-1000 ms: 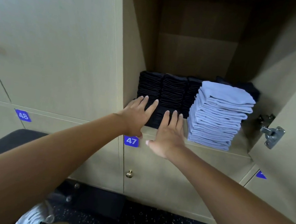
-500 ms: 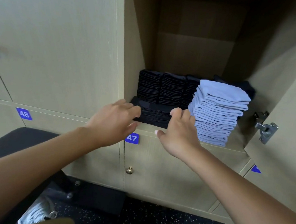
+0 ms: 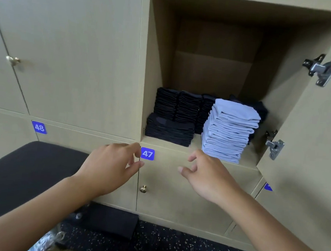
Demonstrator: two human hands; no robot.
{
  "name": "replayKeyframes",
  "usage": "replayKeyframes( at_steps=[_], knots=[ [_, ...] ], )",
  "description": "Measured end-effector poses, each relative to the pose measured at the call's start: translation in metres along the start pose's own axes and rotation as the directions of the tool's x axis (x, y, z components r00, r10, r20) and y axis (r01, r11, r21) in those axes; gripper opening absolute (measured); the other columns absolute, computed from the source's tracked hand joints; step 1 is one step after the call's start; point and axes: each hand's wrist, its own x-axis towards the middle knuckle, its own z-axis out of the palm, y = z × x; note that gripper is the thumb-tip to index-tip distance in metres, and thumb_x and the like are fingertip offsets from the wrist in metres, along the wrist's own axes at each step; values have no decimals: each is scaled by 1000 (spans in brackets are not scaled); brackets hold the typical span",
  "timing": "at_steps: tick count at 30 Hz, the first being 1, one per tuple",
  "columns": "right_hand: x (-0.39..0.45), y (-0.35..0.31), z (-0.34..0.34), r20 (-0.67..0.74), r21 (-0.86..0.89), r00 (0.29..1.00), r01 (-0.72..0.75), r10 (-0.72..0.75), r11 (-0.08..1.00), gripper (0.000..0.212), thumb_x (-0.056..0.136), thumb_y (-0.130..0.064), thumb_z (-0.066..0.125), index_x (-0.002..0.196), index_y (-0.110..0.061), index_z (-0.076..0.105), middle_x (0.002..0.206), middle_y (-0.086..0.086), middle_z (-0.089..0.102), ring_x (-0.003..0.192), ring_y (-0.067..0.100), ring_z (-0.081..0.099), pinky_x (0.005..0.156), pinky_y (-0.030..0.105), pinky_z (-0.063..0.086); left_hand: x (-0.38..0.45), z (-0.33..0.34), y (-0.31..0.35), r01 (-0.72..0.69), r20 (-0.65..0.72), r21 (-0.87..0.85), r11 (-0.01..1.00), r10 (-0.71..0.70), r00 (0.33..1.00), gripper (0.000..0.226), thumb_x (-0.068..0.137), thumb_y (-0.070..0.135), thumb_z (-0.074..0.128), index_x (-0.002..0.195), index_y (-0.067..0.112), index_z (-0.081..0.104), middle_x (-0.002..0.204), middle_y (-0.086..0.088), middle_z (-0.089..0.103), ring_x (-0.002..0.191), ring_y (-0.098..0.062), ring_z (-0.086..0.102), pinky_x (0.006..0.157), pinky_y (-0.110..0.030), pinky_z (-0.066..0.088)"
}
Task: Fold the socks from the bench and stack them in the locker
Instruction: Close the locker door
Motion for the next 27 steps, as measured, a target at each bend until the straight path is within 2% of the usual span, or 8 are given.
replayKeyframes(
  at_steps=[5, 9, 12, 14, 16, 20, 24, 27],
  knots=[
    [-51, 11, -20, -73, 106, 997, 26, -18, 994, 34, 97, -51, 58, 123, -29, 55, 104, -16, 62, 98, 9, 61, 89, 38, 53, -27, -5, 28, 27, 41, -50, 998, -25, 999, 17, 98, 55, 54, 103, 38, 53, 82, 21, 62, 75, -7, 59, 68, -29, 45],
    [-102, 26, -41, -199, 220, 979, 98, -54, 970, 25, 96, -46, 61, 117, -32, 60, 96, -21, 62, 86, -6, 60, 79, 21, 50, -55, -3, 55, 83, 55, -139, 987, -76, 996, 18, 97, 55, 56, 99, 37, 56, 82, 23, 65, 78, -5, 62, 74, -32, 53],
    [-142, 39, -63, -329, 222, 941, 158, -78, 962, 21, 96, -42, 62, 115, -33, 62, 96, -22, 65, 90, -11, 58, 79, 13, 46, -78, 5, 70, 119, 77, -197, 973, -106, 991, 19, 95, 54, 57, 96, 36, 57, 84, 21, 66, 79, -6, 64, 76, -33, 55],
    [-170, 50, -77, -396, 217, 914, 185, -87, 958, 21, 96, -40, 61, 117, -35, 61, 98, -22, 67, 97, -11, 58, 85, 14, 44, -91, 12, 82, 131, 99, -226, 965, -111, 989, 18, 96, 53, 57, 95, 35, 59, 86, 19, 67, 80, -7, 64, 76, -33, 55],
    [-198, 61, -90, -484, 175, 868, 216, -107, 960, 23, 96, -38, 60, 118, -36, 61, 103, -23, 67, 106, -9, 57, 93, 17, 43, -102, 16, 93, 118, 122, -226, 967, -92, 988, 15, 98, 50, 57, 97, 35, 59, 88, 18, 67, 79, -5, 63, 72, -30, 52],
    [-254, 83, -111, -624, 36, 769, 206, -138, 978, 22, 96, -31, 60, 117, -32, 63, 112, -21, 62, 115, -4, 49, 97, 3, 29, -116, 22, 109, 84, 181, -229, 970, -42, 983, 13, 98, 48, 57, 98, 35, 59, 90, 17, 66, 83, -8, 63, 77, -33, 54],
    [-291, 105, -127, -746, -143, 627, 176, -223, 974, 17, 97, -22, 61, 111, -17, 68, 116, -4, 62, 122, 13, 45, 107, 25, 31, -120, 22, 124, 51, 235, -308, 950, 24, 972, 12, 96, 44, 62, 95, 31, 63, 90, 13, 67, 84, -9, 63, 79, -33, 55],
    [-307, 117, -132, -855, -123, 485, 150, -181, 981, 41, 91, -12, 67, 130, -10, 56, 140, 8, 50, 137, 25, 37, 117, 28, 21, -122, 25, 132, 16, 246, -346, 938, 74, 966, 13, 96, 43, 63, 93, 30, 63, 86, 13, 69, 84, -8, 64, 81, -33, 55]
  ],
)
